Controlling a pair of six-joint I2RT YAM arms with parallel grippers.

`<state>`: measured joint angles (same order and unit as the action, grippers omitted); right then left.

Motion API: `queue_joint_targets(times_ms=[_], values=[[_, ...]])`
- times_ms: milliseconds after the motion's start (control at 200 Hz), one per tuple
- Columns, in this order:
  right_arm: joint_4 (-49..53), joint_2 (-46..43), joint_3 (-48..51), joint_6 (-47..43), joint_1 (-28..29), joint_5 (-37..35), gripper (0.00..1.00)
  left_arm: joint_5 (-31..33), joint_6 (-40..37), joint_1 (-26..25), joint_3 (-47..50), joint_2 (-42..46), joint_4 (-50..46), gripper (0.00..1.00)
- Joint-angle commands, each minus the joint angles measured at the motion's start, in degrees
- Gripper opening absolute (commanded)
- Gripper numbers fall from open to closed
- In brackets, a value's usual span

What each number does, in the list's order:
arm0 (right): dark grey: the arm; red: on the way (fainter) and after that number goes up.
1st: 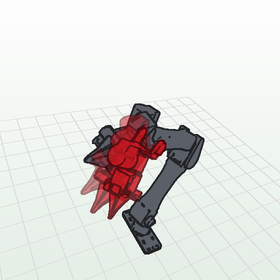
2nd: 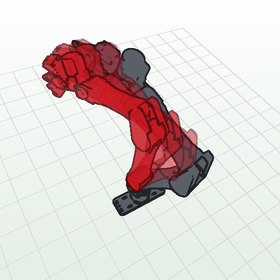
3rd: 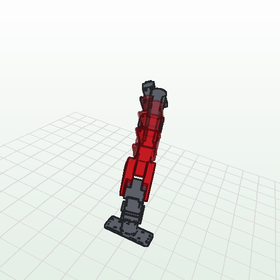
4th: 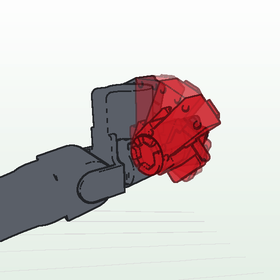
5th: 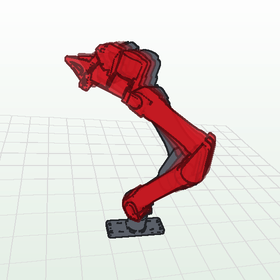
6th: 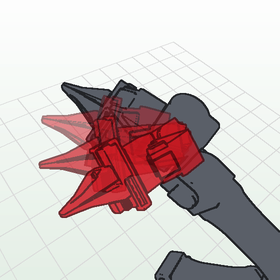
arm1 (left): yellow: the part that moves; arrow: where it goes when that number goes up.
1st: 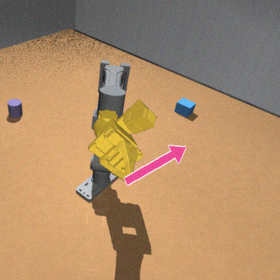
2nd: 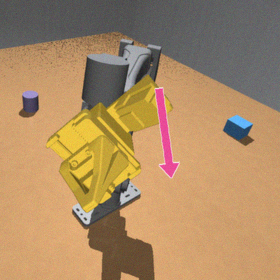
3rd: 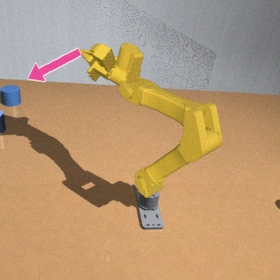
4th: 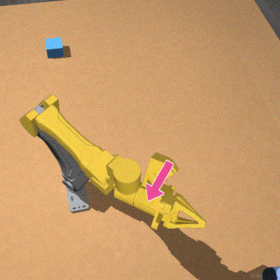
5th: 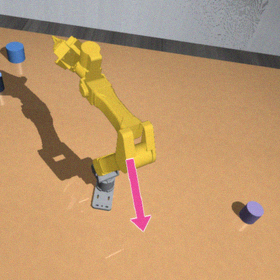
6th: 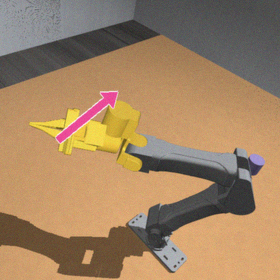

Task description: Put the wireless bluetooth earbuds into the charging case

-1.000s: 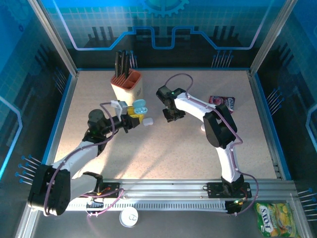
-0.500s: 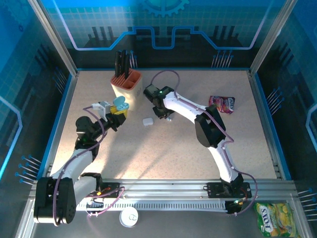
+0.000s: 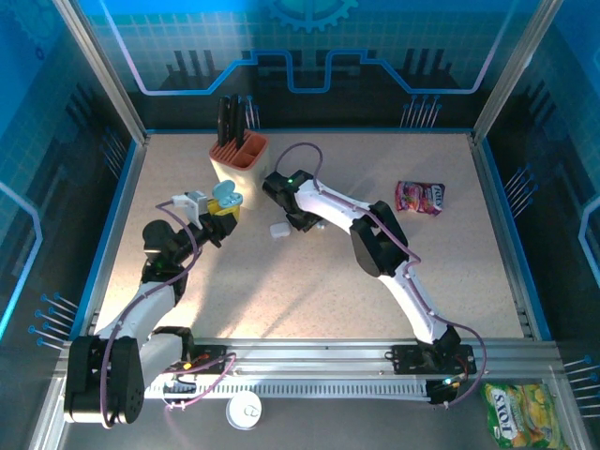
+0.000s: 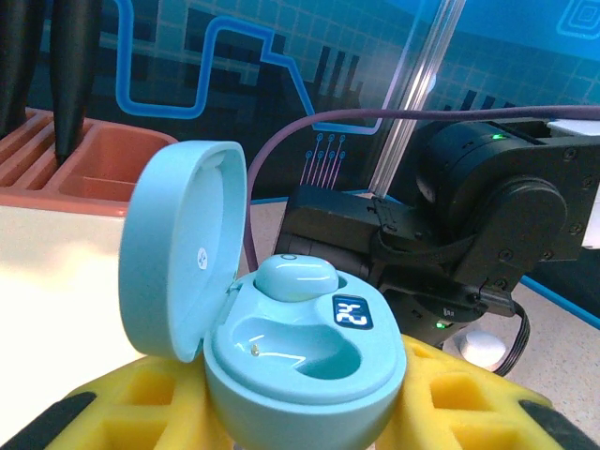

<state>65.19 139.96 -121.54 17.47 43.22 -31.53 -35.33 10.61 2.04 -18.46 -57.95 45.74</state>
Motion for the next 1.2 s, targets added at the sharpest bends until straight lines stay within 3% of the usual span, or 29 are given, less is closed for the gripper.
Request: queue_joint_targets(times_ms=[0, 825, 1191], values=[[2.36, 1.73, -2.03, -0.42, 0.65, -0.41, 0.35, -0.35, -0.20, 0.62, 0.32, 0.74, 1.52, 0.36], [3.51, 1.58, -1.14, 2.83, -0.50, 2.79, 0.20, -3.01, -0.26, 0.51, -0.01, -0.31, 2.17, 0.36], [-11.12, -20.02, 18.67, 8.28, -4.24, 15.22, 0.20, -3.99, -1.21, -2.52, -1.94, -4.29, 3.01, 0.36]])
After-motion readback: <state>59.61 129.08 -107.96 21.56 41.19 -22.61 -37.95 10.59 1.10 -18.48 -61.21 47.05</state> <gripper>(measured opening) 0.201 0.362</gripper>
